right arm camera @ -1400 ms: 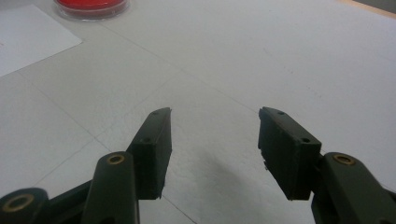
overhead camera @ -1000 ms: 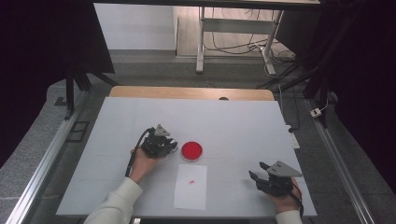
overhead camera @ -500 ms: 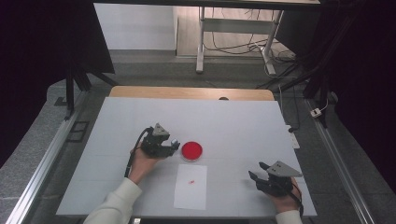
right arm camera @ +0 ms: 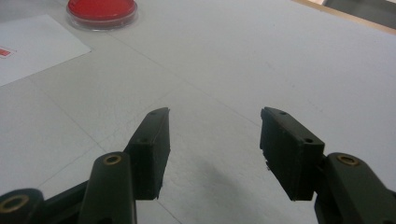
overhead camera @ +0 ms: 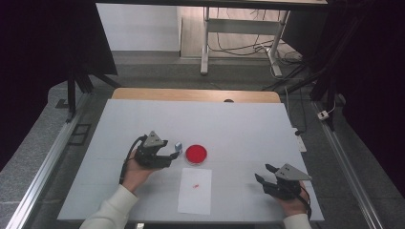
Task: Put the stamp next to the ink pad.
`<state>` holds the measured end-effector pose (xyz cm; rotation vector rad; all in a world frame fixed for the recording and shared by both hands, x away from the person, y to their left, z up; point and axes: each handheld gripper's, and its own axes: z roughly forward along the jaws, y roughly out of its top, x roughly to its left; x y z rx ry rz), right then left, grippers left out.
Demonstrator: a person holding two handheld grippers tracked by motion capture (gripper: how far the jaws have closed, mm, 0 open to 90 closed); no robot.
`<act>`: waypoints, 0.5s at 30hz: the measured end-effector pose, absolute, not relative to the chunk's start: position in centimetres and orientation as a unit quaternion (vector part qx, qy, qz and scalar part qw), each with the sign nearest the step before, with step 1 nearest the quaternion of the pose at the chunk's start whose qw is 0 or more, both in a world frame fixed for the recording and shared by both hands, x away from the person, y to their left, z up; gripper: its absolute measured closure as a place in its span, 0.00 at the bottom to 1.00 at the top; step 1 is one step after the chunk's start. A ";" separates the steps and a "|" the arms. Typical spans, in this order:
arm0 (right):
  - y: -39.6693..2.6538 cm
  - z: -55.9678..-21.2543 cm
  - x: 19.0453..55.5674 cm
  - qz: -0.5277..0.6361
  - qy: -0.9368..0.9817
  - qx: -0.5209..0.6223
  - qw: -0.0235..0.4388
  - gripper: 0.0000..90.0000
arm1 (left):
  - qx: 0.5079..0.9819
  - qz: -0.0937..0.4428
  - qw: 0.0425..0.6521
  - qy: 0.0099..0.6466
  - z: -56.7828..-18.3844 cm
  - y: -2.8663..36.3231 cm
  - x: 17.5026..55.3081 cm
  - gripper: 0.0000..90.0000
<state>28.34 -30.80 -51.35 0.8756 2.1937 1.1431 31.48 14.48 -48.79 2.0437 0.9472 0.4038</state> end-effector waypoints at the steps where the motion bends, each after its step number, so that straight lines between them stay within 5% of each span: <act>1: -30.8 -51.4 28.4 0.422 0.808 0.321 0.256 0.47 | 0.813 0.161 0.414 0.377 -48.8 14.7 31.2 0.39; 15: -31.2 -51.5 28.5 0.434 0.810 0.308 0.247 0.47 | 0.807 0.171 0.419 0.380 -49.6 18.1 26.0 0.39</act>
